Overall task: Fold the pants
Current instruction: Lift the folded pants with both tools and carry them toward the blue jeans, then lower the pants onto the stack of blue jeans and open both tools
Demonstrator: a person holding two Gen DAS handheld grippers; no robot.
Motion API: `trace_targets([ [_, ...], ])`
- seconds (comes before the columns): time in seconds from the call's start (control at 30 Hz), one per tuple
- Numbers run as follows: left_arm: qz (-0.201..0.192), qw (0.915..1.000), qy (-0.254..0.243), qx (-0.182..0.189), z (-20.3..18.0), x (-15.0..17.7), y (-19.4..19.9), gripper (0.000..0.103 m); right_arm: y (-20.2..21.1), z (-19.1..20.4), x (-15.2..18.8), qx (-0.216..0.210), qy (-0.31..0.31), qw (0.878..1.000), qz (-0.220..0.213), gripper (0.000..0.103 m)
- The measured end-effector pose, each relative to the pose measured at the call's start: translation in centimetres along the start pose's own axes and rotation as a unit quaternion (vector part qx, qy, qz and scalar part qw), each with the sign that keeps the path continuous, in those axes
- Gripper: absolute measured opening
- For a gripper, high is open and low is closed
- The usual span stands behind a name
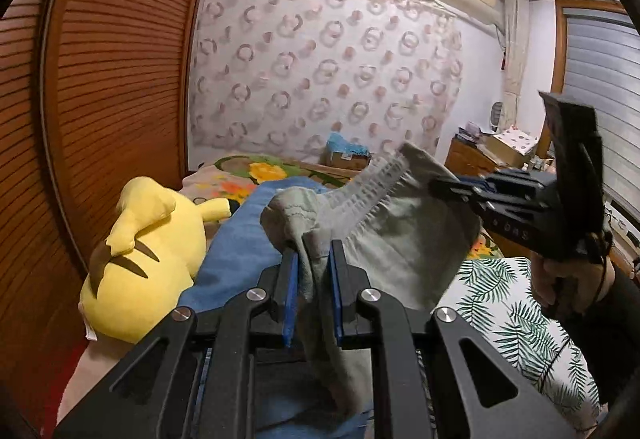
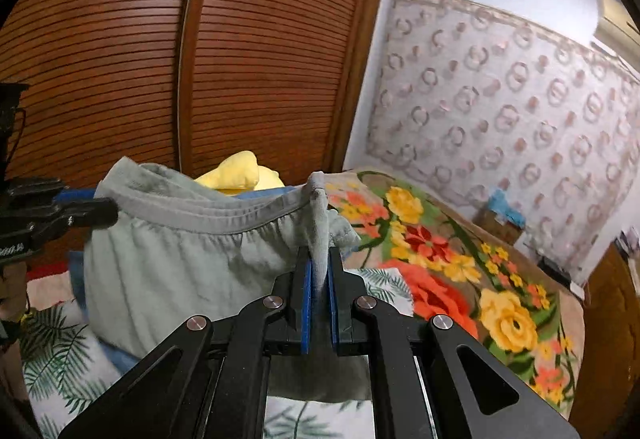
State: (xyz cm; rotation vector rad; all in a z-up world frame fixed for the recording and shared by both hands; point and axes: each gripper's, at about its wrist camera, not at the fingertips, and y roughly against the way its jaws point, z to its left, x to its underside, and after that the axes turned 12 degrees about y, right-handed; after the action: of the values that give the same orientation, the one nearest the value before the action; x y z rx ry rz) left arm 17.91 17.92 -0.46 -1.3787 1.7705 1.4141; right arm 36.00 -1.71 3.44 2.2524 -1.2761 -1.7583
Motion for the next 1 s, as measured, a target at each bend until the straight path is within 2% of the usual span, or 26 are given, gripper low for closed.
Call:
trace_targets([
  [0.3, -0.028, 0.9988, 0.034, -0.022, 2.1, 0.8, 0.3, 0.015, -4.4, -0.3, -1.3, -0.032, 0.055, 0.998, -0.019, 0.007],
  [0.6, -0.051, 0.9964, 0.062, -0.029, 3.4, 0.9, 1.2, 0.015, -5.5, -1.1, -1.3, -0.043, 0.063, 0.997, -0.025, 0.007],
  [0.7, -0.042, 0.9959, 0.05, -0.062, 3.3, 1.4, 0.8, 0.015, -6.3, -0.9, -1.7, -0.048, 0.064, 0.996, -0.024, 0.007],
  [0.83, -0.024, 0.9945, 0.052, -0.087, 3.7, 2.2, 0.1, 0.015, -7.4, -0.5, -2.0, -0.065, 0.055, 0.996, -0.014, 0.007],
  [1.0, -0.002, 0.9916, 0.067, -0.11, 4.6, 2.7, -0.6, 0.019, -8.6, -0.4, -1.6, -0.059, 0.047, 0.997, 0.008, 0.007],
])
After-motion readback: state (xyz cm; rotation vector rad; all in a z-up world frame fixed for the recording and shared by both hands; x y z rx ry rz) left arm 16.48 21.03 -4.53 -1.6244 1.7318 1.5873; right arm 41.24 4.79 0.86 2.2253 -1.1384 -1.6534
